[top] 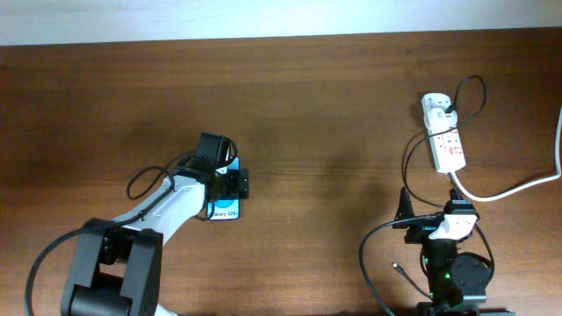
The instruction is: Plug charger to phone and switch on socket
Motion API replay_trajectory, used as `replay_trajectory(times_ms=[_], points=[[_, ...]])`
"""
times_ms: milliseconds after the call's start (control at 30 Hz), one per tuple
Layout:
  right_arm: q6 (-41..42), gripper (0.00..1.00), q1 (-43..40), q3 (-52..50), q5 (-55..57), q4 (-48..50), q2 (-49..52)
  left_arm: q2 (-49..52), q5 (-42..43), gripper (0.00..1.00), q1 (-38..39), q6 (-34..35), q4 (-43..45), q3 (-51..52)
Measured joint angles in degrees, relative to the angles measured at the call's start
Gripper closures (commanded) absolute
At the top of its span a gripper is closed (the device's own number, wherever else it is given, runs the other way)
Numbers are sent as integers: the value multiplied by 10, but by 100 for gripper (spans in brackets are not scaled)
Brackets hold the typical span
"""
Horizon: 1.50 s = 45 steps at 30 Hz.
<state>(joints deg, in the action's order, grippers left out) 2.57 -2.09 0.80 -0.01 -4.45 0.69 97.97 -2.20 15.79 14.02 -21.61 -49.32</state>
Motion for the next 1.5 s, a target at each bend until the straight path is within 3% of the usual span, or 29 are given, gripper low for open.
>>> replay_trajectory(times_ms=[100,233,300,467,800,967,1100,1167,1233,1333,1400,1500], points=[[0,2,0,0,0,0,0,0,-3,25,0,-1,-2,1],[0,2,0,0,0,0,0,-1,-2,45,0,-1,-6,1],[0,2,0,0,0,0,0,-1,-1,50,0,-1,-16,-2],[0,2,0,0,0,0,0,18,19,53,0,4,-142,-62],[0,2,0,0,0,0,0,11,70,59,0,10,-237,-163],[0,2,0,0,0,0,0,-110,136,61,0,95,-273,-165],[0,2,0,0,-10,1,0,-145,179,61,0,182,-273,-167],[88,2,0,0,-107,12,0,-145,184,62,0,217,-273,-167],[239,2,0,0,-269,18,0,-145,186,63,0,258,-273,-167],[372,2,1,0,-448,16,0,-145,188,64,0,327,-273,-167],[426,2,1,0,-513,15,0,-145,190,65,0,369,-273,-167],[480,2,1,0,-526,17,0,-145,203,66,5,425,-268,-167]])
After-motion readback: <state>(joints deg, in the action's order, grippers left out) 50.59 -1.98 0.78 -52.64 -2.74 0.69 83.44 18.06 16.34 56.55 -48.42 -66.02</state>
